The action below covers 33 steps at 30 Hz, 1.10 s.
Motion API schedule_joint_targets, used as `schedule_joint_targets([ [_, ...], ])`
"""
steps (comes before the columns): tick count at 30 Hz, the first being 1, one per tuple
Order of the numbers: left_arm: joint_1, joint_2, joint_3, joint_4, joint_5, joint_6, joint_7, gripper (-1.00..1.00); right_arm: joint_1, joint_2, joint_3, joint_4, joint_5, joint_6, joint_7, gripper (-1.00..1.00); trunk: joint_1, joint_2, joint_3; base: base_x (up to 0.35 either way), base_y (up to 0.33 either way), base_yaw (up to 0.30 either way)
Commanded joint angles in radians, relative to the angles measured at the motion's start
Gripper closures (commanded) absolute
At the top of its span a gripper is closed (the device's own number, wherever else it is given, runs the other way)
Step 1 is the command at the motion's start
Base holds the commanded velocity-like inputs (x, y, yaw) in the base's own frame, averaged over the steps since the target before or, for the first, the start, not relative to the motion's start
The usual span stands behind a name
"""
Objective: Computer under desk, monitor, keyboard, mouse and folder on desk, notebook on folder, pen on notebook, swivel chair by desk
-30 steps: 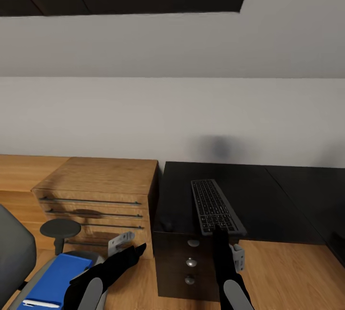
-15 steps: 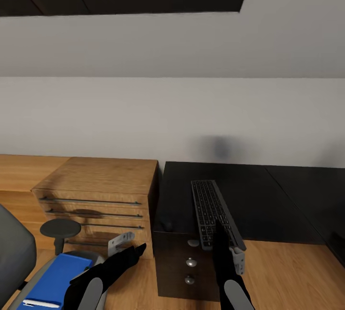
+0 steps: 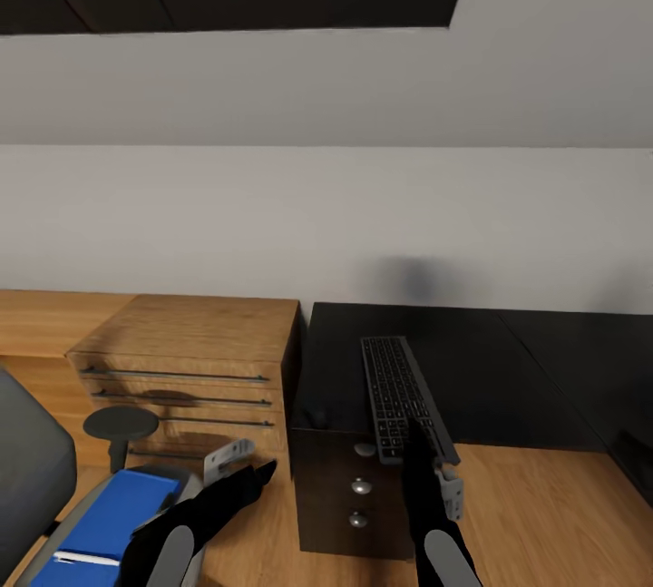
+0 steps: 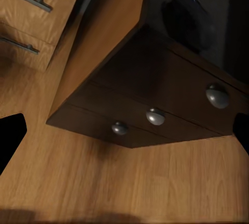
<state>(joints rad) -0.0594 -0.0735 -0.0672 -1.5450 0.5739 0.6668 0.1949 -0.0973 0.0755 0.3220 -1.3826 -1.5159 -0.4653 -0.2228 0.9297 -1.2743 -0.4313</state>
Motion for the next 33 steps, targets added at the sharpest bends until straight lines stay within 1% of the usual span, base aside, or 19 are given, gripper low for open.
schedule_joint_targets([
  [1,-0.001,0.000,0.000,-0.001,0.011,0.003,0.009,-1.00,-0.001,0.000,0.002,-0.001,-0.005,-0.006,-0.002,-1.00,0.000,-0.001,-0.001,-0.260,0.000,0.000],
  [9,-0.001,0.000,0.002,0.001,0.009,0.002,0.012,-1.00,-0.001,0.000,0.002,0.001,-0.006,-0.007,-0.003,-1.00,0.000,-0.001,-0.001,-0.077,0.000,0.000],
  [10,-0.001,0.001,0.008,0.002,0.009,0.002,0.012,-1.00,-0.001,0.001,0.002,0.017,-0.007,-0.008,-0.004,-1.00,0.000,-0.001,-0.001,-0.004,0.000,0.000],
  [12,-0.001,0.000,0.037,0.002,0.008,0.002,0.013,-1.00,-0.001,0.001,0.000,0.044,-0.007,-0.009,-0.004,-1.00,0.000,-0.001,-0.001,-0.002,0.000,0.000],
  [15,-0.001,0.001,0.070,0.003,0.007,0.001,0.013,-1.00,-0.001,0.001,-0.003,0.058,-0.007,-0.009,-0.003,-1.00,0.000,-0.001,-0.001,0.000,0.000,0.000],
  [17,-0.001,0.001,0.079,0.002,0.006,0.001,0.013,-1.00,-0.001,0.001,-0.003,0.067,-0.006,-0.010,-0.002,-1.00,0.000,-0.001,-0.001,0.000,0.000,0.000],
  [19,-0.001,0.001,0.087,0.002,0.004,0.001,0.011,-1.00,-0.001,0.001,-0.004,0.103,-0.005,-0.010,0.000,-1.00,0.000,-0.001,-0.001,0.000,0.000,0.000],
  [24,-0.001,0.001,0.091,0.002,0.003,0.000,0.010,-1.00,-0.001,-0.002,0.001,0.131,-0.003,-0.011,0.002,-1.00,0.000,-0.001,-0.001,0.000,0.000,0.000],
  [26,0.000,0.002,0.094,0.002,0.003,0.001,0.009,-1.00,0.001,-0.004,0.003,0.167,0.038,-0.013,0.003,-1.00,0.000,-0.001,-0.001,0.000,0.000,0.000],
  [27,0.000,0.002,0.095,0.002,0.003,0.001,0.009,-1.00,0.003,-0.004,0.003,0.190,0.089,-0.019,0.003,-1.00,0.000,-0.001,-0.001,0.000,0.000,0.000],
  [28,0.000,0.002,0.096,0.002,0.003,0.001,0.009,-1.00,0.003,-0.004,0.004,0.197,0.109,-0.023,0.003,-1.00,0.000,-0.001,-0.001,0.000,0.000,0.000],
  [29,0.000,0.002,0.095,0.003,0.004,0.001,0.010,-1.00,0.008,-0.002,0.006,0.228,0.240,-0.093,0.003,-1.00,0.000,-0.001,-0.001,0.000,0.000,0.000],
  [31,-0.001,0.001,0.094,0.003,0.003,0.001,0.009,-1.00,0.013,-0.001,0.014,0.233,0.284,-0.154,0.007,-1.00,0.000,-0.001,-0.001,0.000,0.000,0.000],
  [32,-0.001,0.001,0.094,0.003,0.003,0.001,0.009,-1.00,0.014,-0.001,0.017,0.234,0.291,-0.167,0.009,-1.00,0.000,-0.001,-0.001,0.000,0.000,0.000],
  [33,0.000,0.001,0.094,0.003,0.003,0.001,0.009,-1.00,0.020,-0.002,0.029,0.235,0.305,-0.197,0.020,-1.00,0.000,-0.001,-0.001,0.000,0.000,0.000],
])
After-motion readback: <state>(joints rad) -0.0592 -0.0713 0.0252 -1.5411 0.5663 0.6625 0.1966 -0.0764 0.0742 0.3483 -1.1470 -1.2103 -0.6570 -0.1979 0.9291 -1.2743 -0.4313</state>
